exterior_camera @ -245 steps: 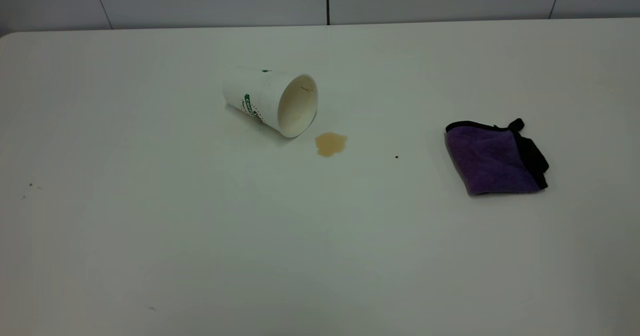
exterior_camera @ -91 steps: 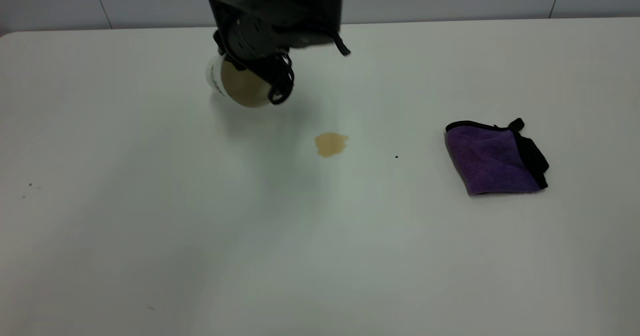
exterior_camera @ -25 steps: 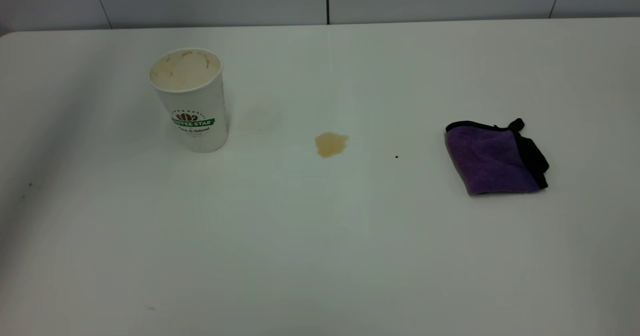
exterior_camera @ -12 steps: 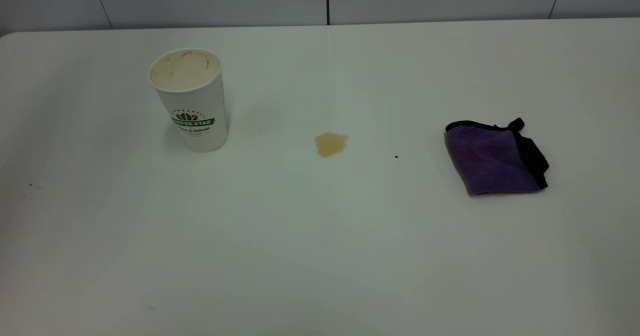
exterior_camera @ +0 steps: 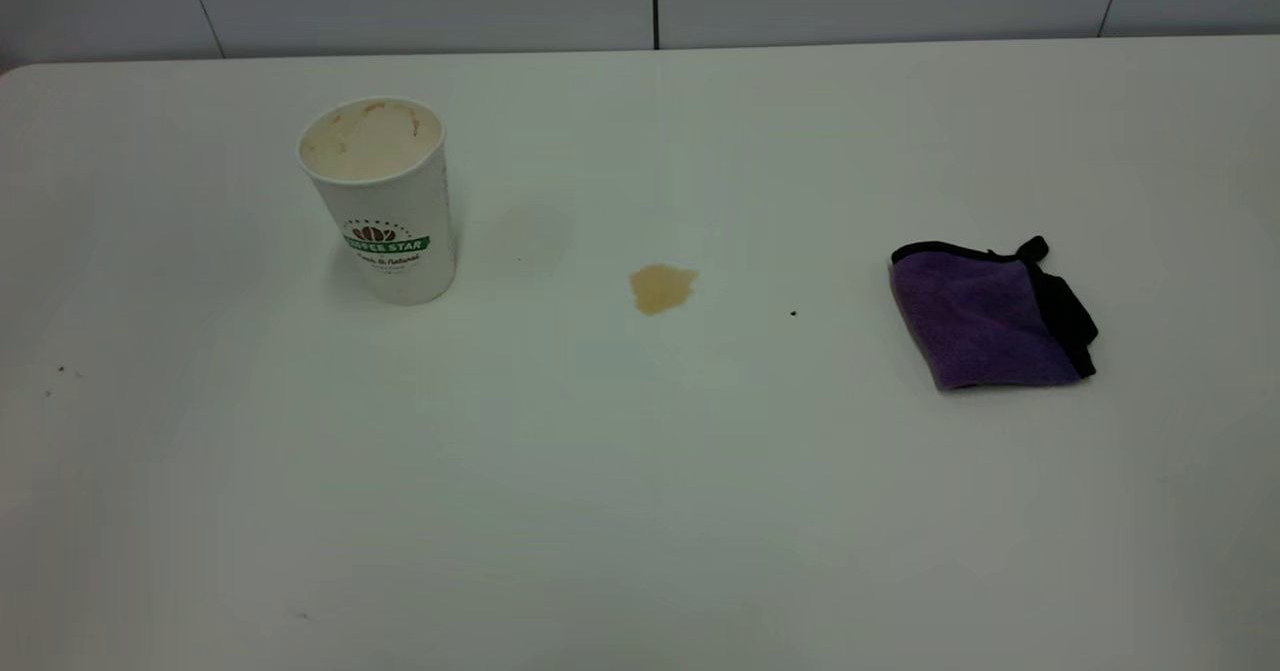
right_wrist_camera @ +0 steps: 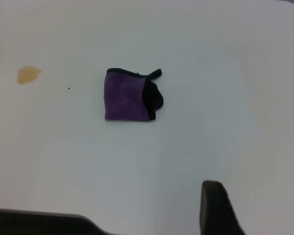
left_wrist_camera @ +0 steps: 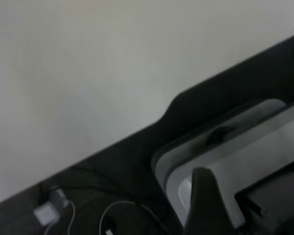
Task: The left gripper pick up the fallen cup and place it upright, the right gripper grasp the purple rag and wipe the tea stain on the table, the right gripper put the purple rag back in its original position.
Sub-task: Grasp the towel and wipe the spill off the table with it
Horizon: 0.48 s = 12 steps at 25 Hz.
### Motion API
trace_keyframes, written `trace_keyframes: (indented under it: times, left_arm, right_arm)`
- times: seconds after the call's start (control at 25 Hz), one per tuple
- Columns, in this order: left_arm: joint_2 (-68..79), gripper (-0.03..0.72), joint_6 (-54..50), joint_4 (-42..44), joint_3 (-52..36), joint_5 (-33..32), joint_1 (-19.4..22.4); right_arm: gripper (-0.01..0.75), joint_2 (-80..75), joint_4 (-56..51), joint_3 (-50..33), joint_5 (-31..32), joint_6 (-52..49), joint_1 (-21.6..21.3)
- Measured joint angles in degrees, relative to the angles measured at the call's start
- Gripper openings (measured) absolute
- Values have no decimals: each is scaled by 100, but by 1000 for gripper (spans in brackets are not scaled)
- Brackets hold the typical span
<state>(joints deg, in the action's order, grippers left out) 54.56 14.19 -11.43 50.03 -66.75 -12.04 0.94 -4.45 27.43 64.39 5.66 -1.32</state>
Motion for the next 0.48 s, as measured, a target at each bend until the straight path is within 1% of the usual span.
trace_keyframes:
  times: [0.12,0.24,0.36,0.48]
  left_arm:
    - [-763,518,-80,109,-913,0,0]
    - [-1424,518,-331,552,-1592,5,0]
    - [-1993,518,-869,1039,-2039,90,0]
    - [-2395,518,-1246,1306,-2205,278,0]
  right_arm:
    - [429,0,0,0,0,0,0]
    - [429,0,0,0,0,0,0]
    - [429,0,0,0,0,0,0]
    - [429,0,0,0,0,0,0]
